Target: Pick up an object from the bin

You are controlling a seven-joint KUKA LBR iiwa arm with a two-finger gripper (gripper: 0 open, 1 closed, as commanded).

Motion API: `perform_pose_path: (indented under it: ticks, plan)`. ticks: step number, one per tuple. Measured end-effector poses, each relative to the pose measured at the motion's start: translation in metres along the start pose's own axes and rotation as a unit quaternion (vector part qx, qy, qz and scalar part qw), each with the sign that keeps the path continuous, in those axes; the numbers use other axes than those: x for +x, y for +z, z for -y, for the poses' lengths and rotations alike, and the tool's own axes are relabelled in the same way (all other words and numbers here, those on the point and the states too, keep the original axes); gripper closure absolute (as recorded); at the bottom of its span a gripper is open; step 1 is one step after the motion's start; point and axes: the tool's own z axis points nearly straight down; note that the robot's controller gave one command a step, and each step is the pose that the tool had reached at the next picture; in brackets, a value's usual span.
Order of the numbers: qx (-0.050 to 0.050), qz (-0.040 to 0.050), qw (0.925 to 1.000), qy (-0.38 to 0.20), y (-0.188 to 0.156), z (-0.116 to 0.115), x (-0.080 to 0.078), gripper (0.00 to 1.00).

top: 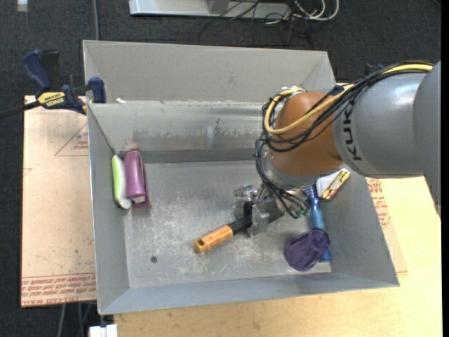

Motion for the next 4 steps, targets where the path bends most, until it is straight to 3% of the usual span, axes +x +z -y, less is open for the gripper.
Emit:
perform_pose_path:
  ticks: [1, 2, 3, 4]
  plan:
    - [0.0, 0.0001, 1.0, 0.0, 0.0, 0.0, 0.0, 1.0]
    - [-0.002, -0.0008, 0.9999, -0.013, -0.071, 0.013, 0.008, 1.0]
    - [0.0, 0.0029, 1.0, -0.005, -0.105, 0.021, 0.0, 1.0]
    - [-0.002, -0.0005, 0.9999, -0.011, -0.187, 0.025, -0.001, 1.0]
